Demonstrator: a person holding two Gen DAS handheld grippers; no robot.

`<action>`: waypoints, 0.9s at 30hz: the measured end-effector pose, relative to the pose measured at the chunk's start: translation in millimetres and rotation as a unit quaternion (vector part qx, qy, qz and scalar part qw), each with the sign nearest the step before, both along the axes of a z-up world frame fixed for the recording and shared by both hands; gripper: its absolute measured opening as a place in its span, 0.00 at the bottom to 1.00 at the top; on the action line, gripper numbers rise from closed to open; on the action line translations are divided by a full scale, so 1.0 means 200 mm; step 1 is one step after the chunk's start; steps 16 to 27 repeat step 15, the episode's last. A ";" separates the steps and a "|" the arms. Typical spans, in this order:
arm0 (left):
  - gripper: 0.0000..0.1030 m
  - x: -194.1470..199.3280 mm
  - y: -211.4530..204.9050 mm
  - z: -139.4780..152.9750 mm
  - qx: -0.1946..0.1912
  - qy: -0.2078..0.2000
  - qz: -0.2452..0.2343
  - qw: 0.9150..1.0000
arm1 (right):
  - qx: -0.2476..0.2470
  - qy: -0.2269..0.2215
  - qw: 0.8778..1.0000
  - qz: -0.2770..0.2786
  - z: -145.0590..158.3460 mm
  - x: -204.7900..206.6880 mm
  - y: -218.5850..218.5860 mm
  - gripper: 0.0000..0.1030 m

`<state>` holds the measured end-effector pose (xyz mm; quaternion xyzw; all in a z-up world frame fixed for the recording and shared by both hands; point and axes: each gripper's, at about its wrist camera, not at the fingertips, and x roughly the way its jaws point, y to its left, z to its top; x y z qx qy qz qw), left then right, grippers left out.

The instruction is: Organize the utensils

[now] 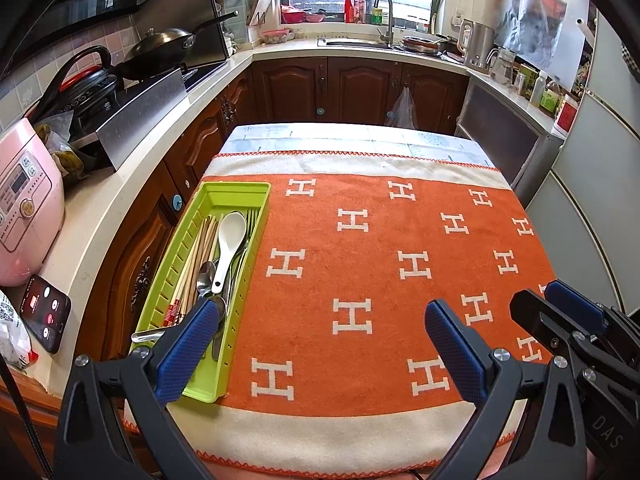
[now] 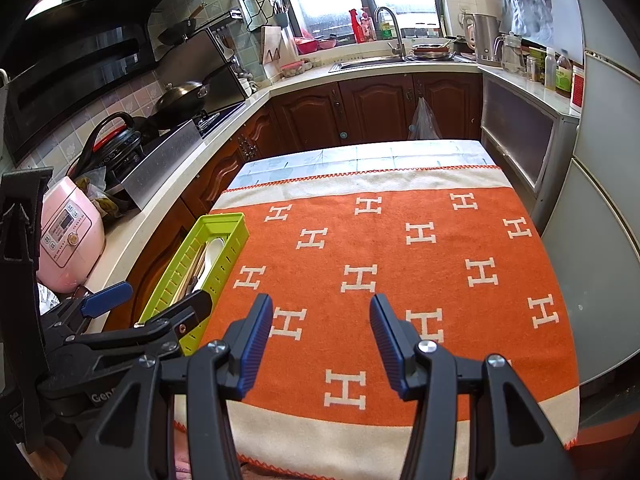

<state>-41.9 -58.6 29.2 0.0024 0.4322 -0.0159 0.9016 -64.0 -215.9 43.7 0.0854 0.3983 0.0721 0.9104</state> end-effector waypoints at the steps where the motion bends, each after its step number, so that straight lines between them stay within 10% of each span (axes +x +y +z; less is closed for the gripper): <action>1: 0.99 0.00 0.00 0.00 0.000 0.000 0.000 1.000 | 0.000 0.000 1.000 0.000 0.00 0.00 0.00 0.49; 27: 0.99 -0.01 0.01 -0.01 0.000 0.011 0.000 1.000 | 0.003 0.003 1.000 -0.001 -0.01 -0.02 0.00 0.49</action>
